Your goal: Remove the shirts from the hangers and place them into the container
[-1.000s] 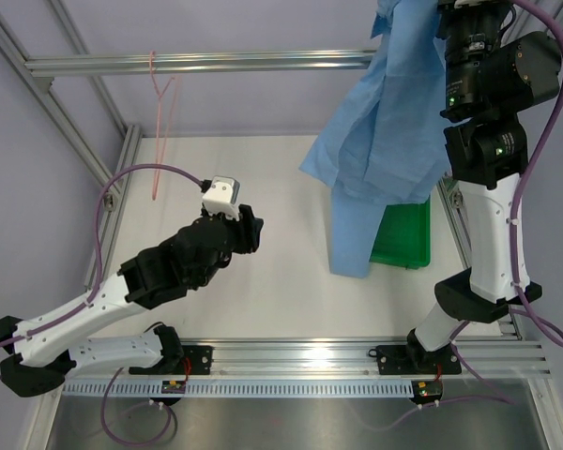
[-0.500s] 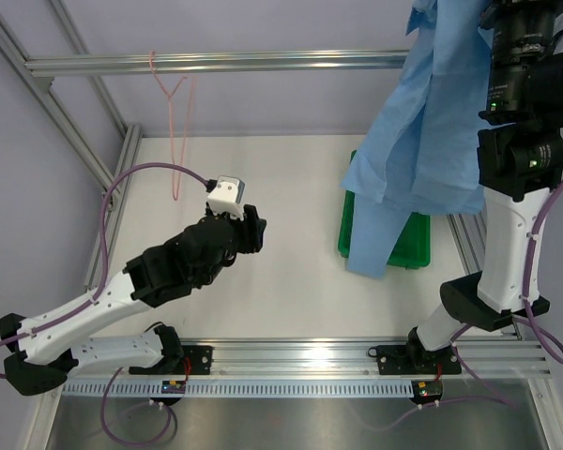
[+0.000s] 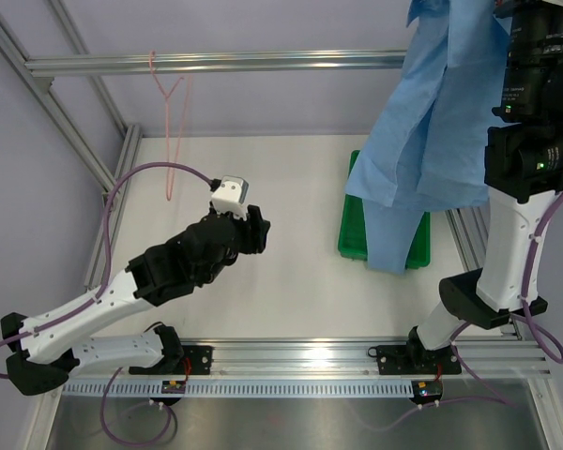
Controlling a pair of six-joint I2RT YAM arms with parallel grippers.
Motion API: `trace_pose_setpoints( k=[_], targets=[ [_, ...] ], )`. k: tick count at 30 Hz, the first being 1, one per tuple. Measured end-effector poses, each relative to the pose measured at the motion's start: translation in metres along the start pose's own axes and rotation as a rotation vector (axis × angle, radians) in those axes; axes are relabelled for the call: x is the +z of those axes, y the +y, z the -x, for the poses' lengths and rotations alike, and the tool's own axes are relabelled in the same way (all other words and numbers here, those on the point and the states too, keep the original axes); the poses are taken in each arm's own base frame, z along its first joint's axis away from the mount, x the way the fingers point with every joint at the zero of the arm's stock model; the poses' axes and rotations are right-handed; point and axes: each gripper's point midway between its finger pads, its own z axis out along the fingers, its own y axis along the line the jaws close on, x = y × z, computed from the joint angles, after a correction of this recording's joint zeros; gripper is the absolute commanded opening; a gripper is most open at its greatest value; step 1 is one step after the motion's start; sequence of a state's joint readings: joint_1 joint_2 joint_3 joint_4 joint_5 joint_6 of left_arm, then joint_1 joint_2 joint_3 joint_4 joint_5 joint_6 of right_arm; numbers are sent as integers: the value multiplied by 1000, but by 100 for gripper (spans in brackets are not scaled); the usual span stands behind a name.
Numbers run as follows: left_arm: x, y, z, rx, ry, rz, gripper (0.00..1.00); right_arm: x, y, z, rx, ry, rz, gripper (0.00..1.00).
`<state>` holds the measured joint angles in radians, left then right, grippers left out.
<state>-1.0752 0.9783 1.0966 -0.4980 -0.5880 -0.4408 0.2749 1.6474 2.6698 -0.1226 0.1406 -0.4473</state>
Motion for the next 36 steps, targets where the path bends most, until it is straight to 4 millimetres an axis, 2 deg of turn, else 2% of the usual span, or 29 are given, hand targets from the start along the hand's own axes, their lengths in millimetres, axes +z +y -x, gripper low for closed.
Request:
trace_pose_setpoints(
  k=[11,14,18,22,24,25,29,31,33,36],
  targets=[
    [10,-12,-18,10,53,-43,54,5,-17,43,9,-175,-24,0],
    [11,-13,-27,11,73,-53,54,6,-25,44,0,-196,-37,0],
    [13,-14,-37,10,94,-61,55,9,-33,37,-4,-196,-47,0],
    [15,-14,-41,9,100,-64,55,14,-27,17,18,-157,-30,0],
    [15,-15,-40,3,95,-68,55,13,-21,-2,30,-109,-14,0],
    [15,-16,-39,-1,91,-70,55,11,-16,-17,38,-73,-4,0],
    [16,-15,-43,-11,86,-75,55,-18,2,-84,68,114,41,0],
    [15,-14,-45,-13,88,-75,55,-35,9,-109,79,183,55,0],
    [14,-13,-45,-18,86,-75,56,-53,14,-129,88,241,66,0],
    [11,-12,-44,-30,79,-79,56,-69,15,-135,97,285,74,0]
  ],
)
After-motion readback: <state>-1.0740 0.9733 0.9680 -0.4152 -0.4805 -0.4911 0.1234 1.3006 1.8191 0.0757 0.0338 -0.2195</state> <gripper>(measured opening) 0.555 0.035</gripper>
